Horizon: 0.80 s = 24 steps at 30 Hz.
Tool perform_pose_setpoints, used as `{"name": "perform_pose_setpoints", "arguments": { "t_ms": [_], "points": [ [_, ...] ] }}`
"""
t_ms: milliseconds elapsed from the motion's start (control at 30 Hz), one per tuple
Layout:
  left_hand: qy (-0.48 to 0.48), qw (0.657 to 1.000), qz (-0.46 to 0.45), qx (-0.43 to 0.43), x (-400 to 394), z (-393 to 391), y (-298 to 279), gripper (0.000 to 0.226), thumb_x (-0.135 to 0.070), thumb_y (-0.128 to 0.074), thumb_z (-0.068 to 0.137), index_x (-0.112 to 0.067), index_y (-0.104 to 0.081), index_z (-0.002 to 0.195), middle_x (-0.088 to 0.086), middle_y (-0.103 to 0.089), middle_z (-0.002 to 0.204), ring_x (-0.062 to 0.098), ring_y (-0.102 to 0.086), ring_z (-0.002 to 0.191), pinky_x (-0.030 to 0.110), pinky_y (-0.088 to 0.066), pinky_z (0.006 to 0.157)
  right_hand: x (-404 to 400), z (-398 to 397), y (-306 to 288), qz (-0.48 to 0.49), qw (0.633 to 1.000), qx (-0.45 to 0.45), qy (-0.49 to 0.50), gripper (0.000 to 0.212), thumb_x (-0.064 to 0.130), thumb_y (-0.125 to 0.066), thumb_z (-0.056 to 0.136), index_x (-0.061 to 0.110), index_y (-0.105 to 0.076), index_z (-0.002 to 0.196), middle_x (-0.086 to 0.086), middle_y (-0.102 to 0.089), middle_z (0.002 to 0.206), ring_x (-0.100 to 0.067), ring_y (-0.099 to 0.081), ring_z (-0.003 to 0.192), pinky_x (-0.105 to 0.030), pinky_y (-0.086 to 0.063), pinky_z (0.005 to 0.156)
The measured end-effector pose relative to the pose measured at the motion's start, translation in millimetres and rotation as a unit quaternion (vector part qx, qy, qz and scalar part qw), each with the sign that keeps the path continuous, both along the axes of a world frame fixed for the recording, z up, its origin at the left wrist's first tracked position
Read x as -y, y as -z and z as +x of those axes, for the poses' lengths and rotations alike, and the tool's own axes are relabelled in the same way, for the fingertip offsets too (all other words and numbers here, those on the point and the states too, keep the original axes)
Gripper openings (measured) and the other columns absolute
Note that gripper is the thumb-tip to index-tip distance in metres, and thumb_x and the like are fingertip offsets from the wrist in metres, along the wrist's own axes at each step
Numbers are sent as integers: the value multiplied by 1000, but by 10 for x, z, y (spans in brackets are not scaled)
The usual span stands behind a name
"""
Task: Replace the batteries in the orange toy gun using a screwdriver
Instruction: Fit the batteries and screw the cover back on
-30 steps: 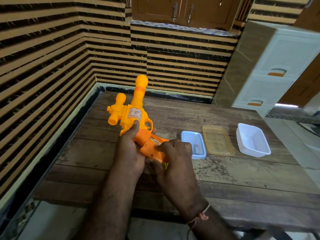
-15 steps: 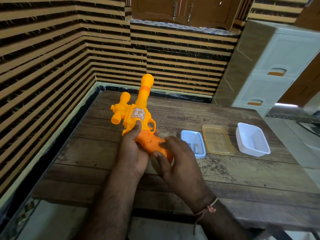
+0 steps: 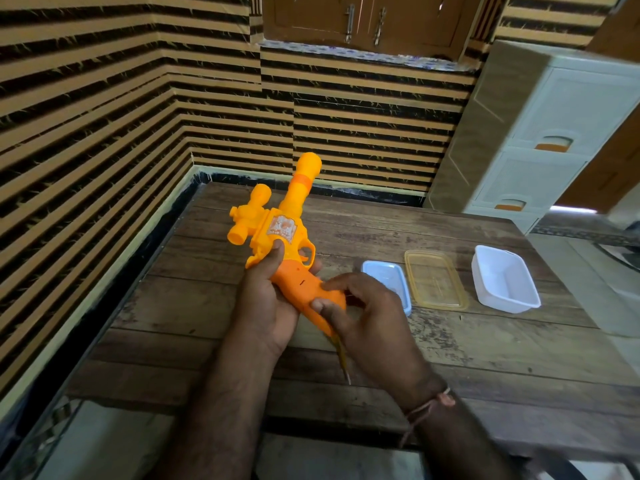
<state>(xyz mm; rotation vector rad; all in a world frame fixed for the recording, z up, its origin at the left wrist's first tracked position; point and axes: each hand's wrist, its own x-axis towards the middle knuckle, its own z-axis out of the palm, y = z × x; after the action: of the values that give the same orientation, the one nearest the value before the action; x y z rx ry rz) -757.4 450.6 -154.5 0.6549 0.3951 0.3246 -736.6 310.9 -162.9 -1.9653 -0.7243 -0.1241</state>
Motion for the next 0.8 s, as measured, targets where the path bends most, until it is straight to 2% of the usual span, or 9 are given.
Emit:
{"name": "perform_pose_setpoints", "arguments": {
  "t_ms": [67, 167, 300, 367, 500, 567, 633, 733, 800],
  "points": [
    [-13, 1000, -13, 5, -44, 2, -4, 50, -33, -59, 85, -13, -55, 130, 16, -66, 106, 31, -67, 91, 43, -55, 78, 95, 78, -69, 41, 998, -55, 9, 19, 25, -75, 84, 18, -73, 102, 9, -70, 97, -4, -66, 91, -19, -53, 79],
    [-49, 998, -26, 3, -182, 3, 7, 36, -30, -53, 96, -16, -56, 128, 11, -67, 96, 26, -70, 79, 40, -53, 74, 303, 222, -133, 53, 989, -78, 112, 14, 15, -71, 88, 26, -71, 95, 10, -71, 93, -2, -66, 82, -11, -51, 69],
    [-80, 995, -60, 0, -324, -26, 31, 38, -29, -51, 98, -12, -53, 132, 13, -63, 100, 33, -63, 101, 46, -50, 89, 634, 484, -106, 26, 970, -90, 224, 22, 5, -71, 84, 26, -66, 81, 1, -70, 80, -19, -68, 76, -38, -58, 76],
    [-90, 994, -67, -1, -347, -29, 50, 41, -28, -52, 97, -11, -52, 134, 14, -63, 104, 33, -62, 105, 47, -48, 97, 849, 611, -106, 6, 960, -94, 264, 15, 6, -73, 82, 21, -69, 81, -4, -71, 76, -24, -68, 73, -46, -58, 77],
    [-74, 995, -72, 8, -318, -27, 41, 31, -29, -54, 96, -13, -57, 124, 15, -67, 110, 29, -71, 92, 46, -52, 88, 1278, 739, -77, -21, 938, -131, 320, 17, 0, -70, 82, 14, -70, 73, -5, -66, 64, -21, -59, 56, -32, -53, 64],
    [-50, 996, -66, 18, -263, -25, 41, 30, -31, -53, 96, -15, -58, 121, 15, -66, 117, 33, -67, 102, 47, -51, 89, 1441, 782, 25, -71, 925, -136, 348, 17, 1, -70, 80, 15, -72, 70, -4, -66, 62, -25, -62, 61, -33, -54, 68],
    [-25, 998, -58, 30, -181, -19, 31, 35, -33, -52, 96, -15, -57, 125, 15, -65, 122, 34, -65, 108, 47, -50, 92, 1518, 804, 121, -123, 916, -143, 355, 10, 3, -71, 80, 10, -78, 79, -9, -72, 71, -33, -68, 76, -38, -56, 79],
    [2, 998, -56, 34, -52, -3, 1, 43, -34, -52, 93, -15, -54, 132, 15, -64, 126, 34, -64, 113, 49, -50, 95, 1503, 799, 211, -202, 906, -133, 346, 15, 5, -69, 82, 9, -79, 91, -13, -76, 94, -33, -67, 95, -21, -43, 83],
    [12, 998, -51, 32, -12, -4, -2, 41, -34, -51, 94, -16, -55, 130, 14, -65, 125, 33, -64, 112, 49, -53, 92, 1437, 791, 238, -226, 904, -132, 338, 16, 7, -68, 82, 11, -79, 92, -12, -76, 97, -32, -67, 97, -23, -43, 80]
  ]
}}
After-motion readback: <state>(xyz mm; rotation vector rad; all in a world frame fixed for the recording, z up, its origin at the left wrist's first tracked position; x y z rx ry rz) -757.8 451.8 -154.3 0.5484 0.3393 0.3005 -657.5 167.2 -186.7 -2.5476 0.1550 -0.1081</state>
